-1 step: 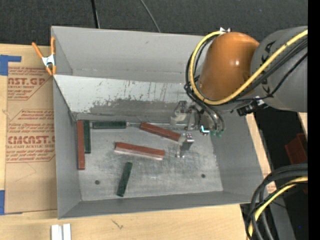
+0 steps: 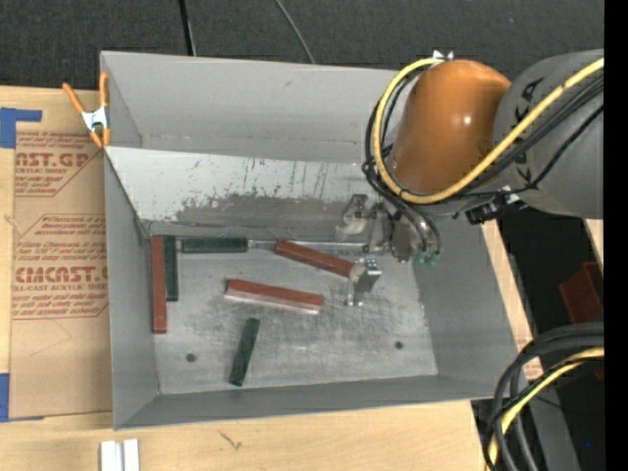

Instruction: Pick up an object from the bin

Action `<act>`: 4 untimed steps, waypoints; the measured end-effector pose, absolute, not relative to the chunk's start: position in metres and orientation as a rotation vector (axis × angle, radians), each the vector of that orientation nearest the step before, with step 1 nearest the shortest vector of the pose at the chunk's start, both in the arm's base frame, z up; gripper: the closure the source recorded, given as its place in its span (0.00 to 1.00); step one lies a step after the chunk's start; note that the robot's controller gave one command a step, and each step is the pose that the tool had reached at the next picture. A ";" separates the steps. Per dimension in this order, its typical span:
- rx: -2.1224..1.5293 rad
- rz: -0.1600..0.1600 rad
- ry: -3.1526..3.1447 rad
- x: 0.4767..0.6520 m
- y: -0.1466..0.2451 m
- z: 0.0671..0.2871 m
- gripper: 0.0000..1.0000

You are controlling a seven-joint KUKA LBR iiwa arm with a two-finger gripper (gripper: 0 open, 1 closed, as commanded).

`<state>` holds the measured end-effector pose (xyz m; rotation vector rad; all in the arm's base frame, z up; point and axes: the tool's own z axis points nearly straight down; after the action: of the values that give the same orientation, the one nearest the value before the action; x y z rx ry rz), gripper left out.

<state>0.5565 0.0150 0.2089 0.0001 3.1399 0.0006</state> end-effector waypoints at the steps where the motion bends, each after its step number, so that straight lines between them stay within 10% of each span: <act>1: -0.081 0.000 3.132 0.561 0.019 0.154 0.00; 2: -0.353 0.000 3.120 0.573 0.035 0.107 0.00; 3: -0.410 -0.002 3.103 0.582 0.054 0.078 1.00; 4: -0.410 -0.002 3.103 0.583 0.054 0.078 1.00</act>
Offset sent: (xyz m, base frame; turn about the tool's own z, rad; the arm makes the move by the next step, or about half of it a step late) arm 0.0205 0.0240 -0.1090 -0.2362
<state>0.5825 0.0537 0.0778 -0.4096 3.1028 -0.0019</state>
